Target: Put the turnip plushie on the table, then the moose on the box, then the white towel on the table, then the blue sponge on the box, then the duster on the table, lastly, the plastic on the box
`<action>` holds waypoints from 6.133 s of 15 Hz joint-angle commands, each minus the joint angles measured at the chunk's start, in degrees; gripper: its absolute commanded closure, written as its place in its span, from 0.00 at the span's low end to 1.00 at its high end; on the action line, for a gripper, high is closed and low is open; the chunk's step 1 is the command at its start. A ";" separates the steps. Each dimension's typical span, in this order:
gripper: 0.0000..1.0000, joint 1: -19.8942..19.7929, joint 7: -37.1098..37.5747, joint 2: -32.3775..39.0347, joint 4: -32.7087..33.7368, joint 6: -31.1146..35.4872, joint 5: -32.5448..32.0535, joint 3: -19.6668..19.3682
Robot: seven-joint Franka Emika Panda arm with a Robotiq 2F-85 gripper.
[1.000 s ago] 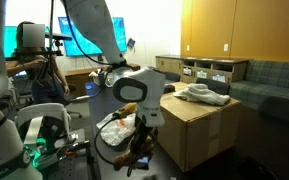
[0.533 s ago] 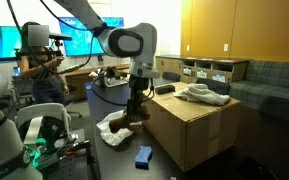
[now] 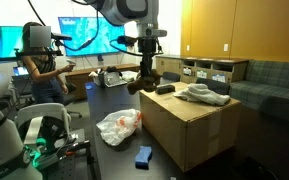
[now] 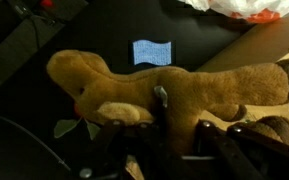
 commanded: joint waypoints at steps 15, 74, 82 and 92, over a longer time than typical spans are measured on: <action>0.93 1.83 4.78 22.18 21.80 -0.32 5.53 1.30; 0.00 0.61 -24.79 52.42 61.38 0.35 -5.12 -4.31; 0.00 0.10 -29.29 57.38 66.18 -3.39 -4.49 -3.38; 0.80 0.38 -31.16 57.72 69.20 -7.17 -4.10 -3.14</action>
